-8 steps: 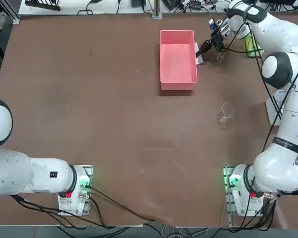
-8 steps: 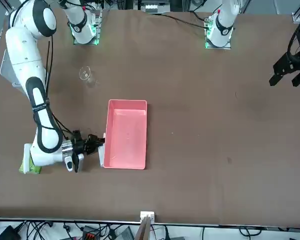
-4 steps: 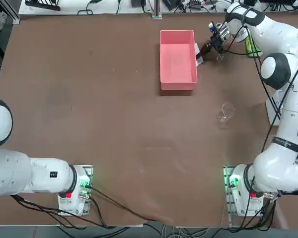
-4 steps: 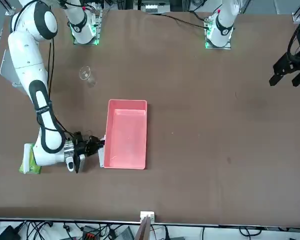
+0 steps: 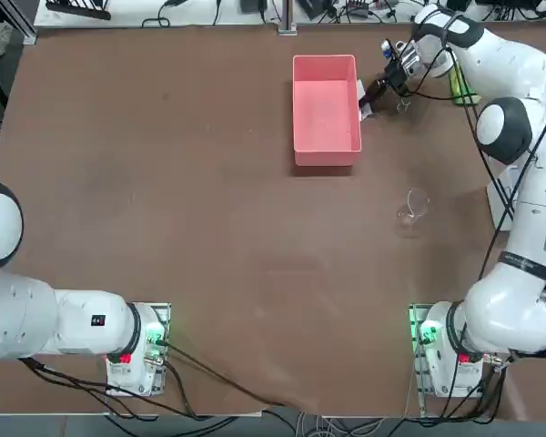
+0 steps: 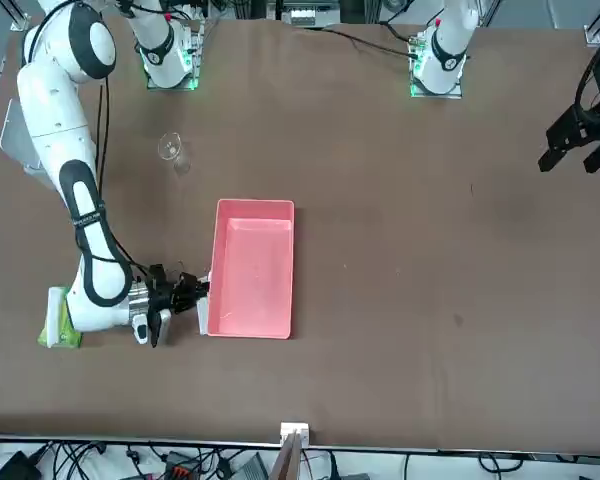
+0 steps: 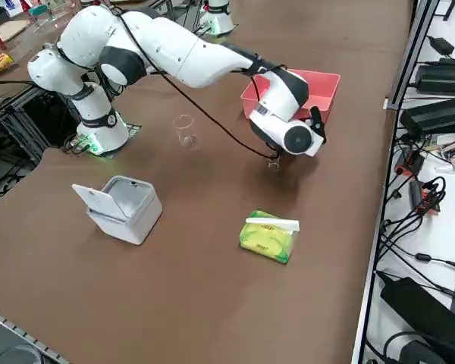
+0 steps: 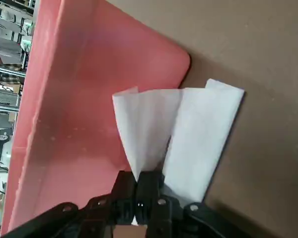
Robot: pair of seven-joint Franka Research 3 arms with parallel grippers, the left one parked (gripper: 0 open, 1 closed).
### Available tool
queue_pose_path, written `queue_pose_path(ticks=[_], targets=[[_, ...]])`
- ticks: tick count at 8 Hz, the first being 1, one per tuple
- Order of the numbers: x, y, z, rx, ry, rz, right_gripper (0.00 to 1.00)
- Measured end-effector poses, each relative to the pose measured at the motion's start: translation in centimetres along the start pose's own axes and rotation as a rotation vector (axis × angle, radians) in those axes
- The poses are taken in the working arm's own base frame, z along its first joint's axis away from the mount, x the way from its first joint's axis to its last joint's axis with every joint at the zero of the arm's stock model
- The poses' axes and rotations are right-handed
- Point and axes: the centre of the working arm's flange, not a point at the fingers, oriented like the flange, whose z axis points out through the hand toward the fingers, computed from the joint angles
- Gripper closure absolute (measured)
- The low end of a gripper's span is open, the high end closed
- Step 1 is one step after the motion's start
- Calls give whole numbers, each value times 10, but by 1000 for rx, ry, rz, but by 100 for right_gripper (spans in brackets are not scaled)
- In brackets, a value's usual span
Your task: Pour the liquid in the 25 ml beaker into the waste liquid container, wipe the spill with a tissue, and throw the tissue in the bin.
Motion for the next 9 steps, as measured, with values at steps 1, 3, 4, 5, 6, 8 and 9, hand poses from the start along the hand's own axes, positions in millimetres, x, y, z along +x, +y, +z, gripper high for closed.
queue_pose_path(ticks=[1, 3, 4, 5, 6, 8, 9], targets=[[2, 0, -1, -6, 4, -3, 97], [8, -3, -6, -16, 15, -16, 97], [11, -6, -8, -19, 18, -22, 97], [13, -7, -8, -21, 18, -27, 97], [14, -8, -7, -22, 18, -30, 97], [16, -10, -5, -26, 18, -33, 97], [17, -10, -5, -29, 20, -34, 97]])
